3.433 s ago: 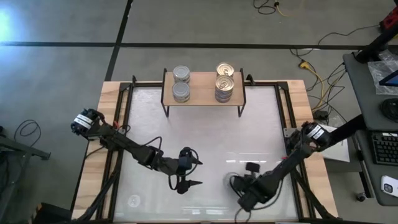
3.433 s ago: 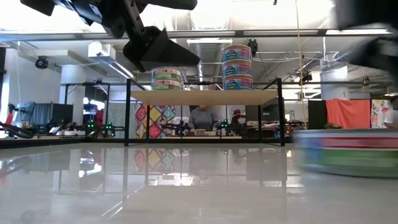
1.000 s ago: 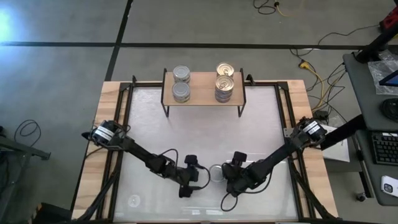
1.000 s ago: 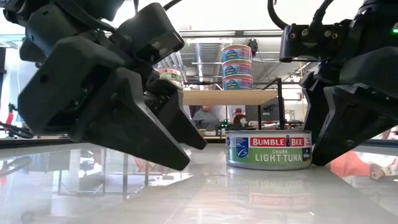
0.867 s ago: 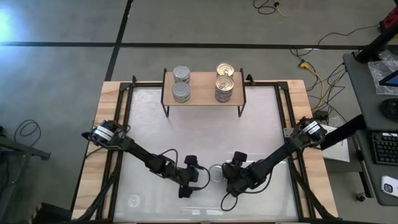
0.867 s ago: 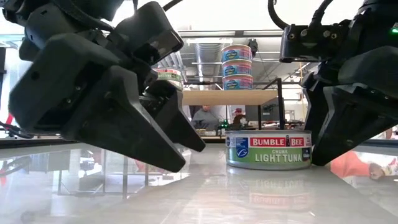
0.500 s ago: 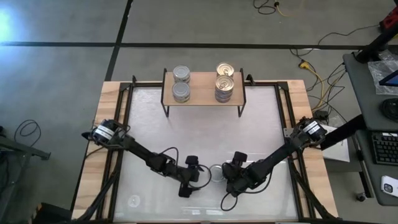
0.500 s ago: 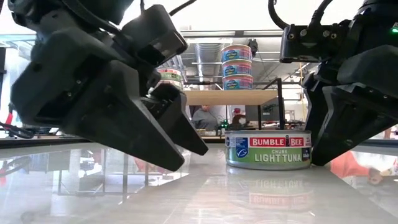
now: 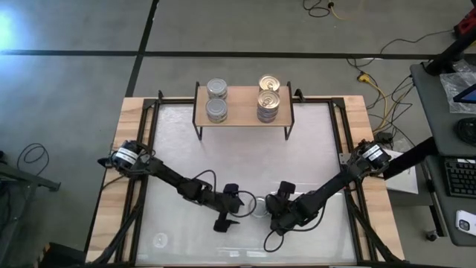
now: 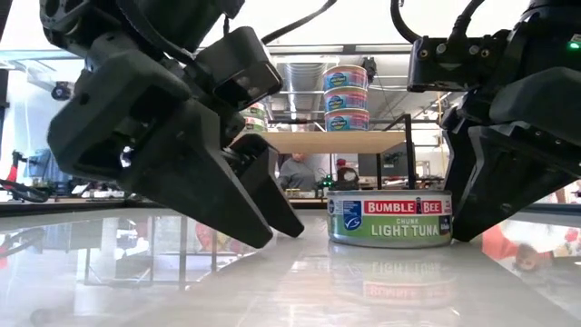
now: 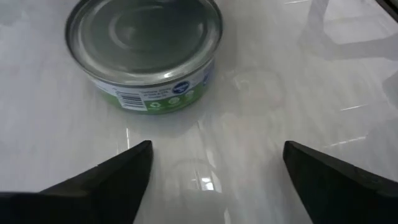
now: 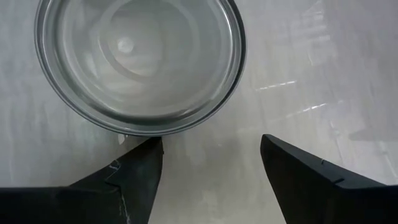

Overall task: Stack canned seafood by type on shelf
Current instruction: Stack the green tuna can on top of the green tuna can on the shelf

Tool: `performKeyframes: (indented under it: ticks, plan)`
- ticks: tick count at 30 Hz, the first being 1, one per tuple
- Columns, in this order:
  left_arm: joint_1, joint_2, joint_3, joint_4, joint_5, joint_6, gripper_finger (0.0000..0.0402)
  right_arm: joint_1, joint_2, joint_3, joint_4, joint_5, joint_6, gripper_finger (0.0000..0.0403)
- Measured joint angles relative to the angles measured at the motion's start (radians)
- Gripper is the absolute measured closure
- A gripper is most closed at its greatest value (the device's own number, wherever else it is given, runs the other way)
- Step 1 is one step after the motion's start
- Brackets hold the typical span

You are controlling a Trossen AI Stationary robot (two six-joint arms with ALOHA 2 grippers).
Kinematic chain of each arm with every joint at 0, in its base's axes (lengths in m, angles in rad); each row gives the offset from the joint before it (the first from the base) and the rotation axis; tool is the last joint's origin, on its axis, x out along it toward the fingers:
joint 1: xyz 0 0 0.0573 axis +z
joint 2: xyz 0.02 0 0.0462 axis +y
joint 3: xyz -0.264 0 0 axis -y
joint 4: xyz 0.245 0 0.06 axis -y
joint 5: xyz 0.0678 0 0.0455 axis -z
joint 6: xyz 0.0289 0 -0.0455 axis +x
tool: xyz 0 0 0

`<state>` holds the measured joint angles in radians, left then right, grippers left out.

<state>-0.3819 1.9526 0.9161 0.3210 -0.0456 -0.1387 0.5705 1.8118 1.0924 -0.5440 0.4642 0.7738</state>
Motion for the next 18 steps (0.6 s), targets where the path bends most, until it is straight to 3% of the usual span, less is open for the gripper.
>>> performKeyframes:
  ticks: [5, 8, 13, 18]
  plan:
    - [0.011, 0.0, 0.0, -0.004, -0.009, 0.038, 0.0113, 0.0, 0.0, 0.0, -0.001, 0.001, -0.002, 0.0133]
    - [0.024, 0.0, 0.003, -0.005, 0.007, 0.034, 0.0123, 0.0, 0.0, 0.0, -0.002, 0.002, -0.003, 0.0127]
    - [0.025, 0.001, 0.027, -0.007, 0.007, 0.048, 0.0101, 0.0, 0.0, 0.0, -0.003, 0.002, 0.002, 0.0121]
    - [0.025, 0.022, 0.075, -0.062, 0.011, 0.037, 0.0041, 0.0, 0.0, 0.0, -0.002, -0.032, 0.021, 0.0127]
